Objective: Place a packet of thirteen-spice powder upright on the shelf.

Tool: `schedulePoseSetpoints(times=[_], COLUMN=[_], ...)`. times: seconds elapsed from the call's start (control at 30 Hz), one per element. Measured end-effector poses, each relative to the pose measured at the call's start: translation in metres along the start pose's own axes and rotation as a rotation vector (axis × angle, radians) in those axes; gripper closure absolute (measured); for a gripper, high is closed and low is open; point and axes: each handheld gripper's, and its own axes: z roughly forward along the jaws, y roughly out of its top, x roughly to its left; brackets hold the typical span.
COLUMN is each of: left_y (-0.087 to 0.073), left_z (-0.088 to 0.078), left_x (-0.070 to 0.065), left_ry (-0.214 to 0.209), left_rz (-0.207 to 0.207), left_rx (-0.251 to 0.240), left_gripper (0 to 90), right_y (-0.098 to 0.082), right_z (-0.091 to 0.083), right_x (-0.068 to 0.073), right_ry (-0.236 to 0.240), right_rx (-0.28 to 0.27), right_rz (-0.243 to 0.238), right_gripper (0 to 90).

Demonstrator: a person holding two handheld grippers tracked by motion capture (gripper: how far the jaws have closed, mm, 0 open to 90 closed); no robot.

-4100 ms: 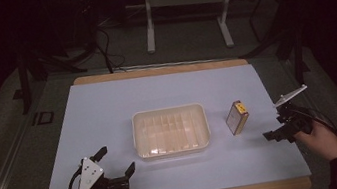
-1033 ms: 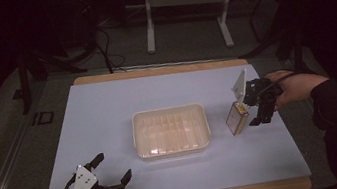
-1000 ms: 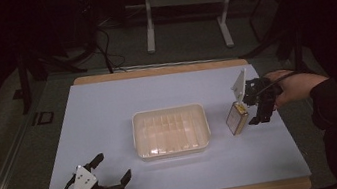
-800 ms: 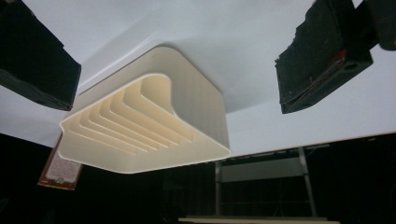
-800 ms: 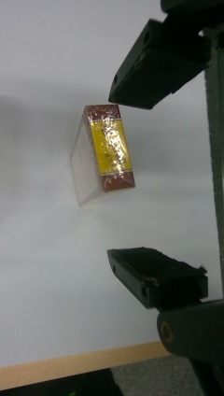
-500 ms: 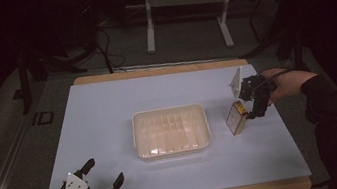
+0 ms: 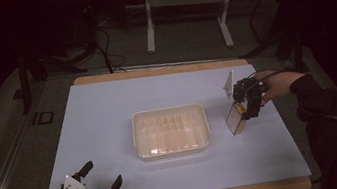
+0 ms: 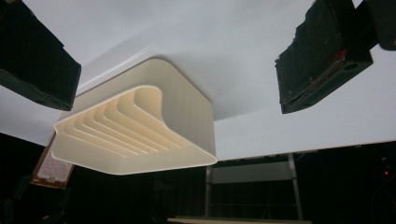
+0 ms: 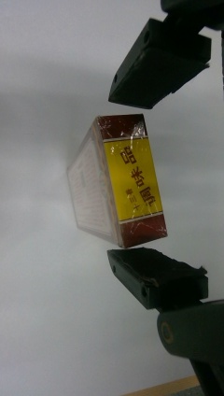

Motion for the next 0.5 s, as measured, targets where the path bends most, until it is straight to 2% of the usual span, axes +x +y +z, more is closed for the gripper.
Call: schedulePoseSetpoints(times=[0.1, 0.2, 0.43, 0.5], left_y=[0.0, 0.0, 0.0, 0.0], left_z=[0.0, 0.0, -0.001, -0.001], left_x=[0.0, 0.0, 0.0, 0.001], left_ry=[-0.001, -0.003, -0.004, -0.003], left_rz=[-0.001, 0.001, 0.0, 0.0], left_rx=[0.003, 0.003, 0.003, 0.003], left_gripper=[0.0, 0.0, 0.0, 0.0], right_y=[0.001, 0.003, 0.005, 0.006], right_z=[0.002, 0.002, 0.012, 0.015], right_x=[-0.002, -0.002, -0.004, -0.005], right_ry=[0.005, 0.015, 0.04, 0.053], right_rx=[0.021, 0.012, 0.035, 0.037], right_rz=[0.0, -0.001, -0.008, -0.012], right_gripper=[20.9, 21.7, 23.8, 27.3])
